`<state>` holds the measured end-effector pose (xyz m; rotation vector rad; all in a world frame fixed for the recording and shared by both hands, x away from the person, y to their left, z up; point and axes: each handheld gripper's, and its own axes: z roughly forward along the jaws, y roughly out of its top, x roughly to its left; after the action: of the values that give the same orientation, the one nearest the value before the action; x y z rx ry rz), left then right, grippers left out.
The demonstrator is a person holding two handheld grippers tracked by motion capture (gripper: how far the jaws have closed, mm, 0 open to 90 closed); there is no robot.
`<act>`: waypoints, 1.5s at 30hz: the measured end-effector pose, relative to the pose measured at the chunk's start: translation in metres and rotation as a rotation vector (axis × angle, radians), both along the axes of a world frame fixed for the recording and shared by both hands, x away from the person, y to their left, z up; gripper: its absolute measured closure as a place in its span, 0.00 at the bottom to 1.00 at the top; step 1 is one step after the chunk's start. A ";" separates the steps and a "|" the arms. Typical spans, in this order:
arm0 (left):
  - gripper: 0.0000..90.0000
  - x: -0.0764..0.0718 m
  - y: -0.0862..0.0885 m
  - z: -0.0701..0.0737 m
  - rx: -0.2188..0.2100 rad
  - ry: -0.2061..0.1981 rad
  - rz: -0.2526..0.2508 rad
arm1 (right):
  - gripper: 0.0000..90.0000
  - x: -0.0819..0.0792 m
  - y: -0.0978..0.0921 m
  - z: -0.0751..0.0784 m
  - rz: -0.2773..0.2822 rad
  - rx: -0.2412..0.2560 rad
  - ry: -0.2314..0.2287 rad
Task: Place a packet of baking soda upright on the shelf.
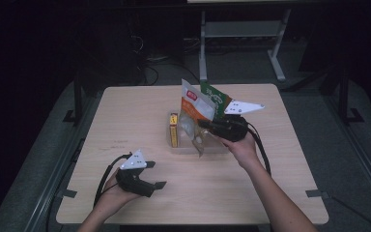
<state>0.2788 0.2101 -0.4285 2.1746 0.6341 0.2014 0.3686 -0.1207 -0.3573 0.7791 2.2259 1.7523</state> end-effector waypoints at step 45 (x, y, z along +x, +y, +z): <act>0.18 -0.003 -0.007 -0.006 0.020 0.033 -0.038 | 1.00 0.029 0.027 -0.035 -0.122 -0.095 -0.012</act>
<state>0.2757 0.2028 -0.4341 2.2111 0.6109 0.1523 0.3981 -0.0938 -0.3922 0.8614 2.1863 1.5789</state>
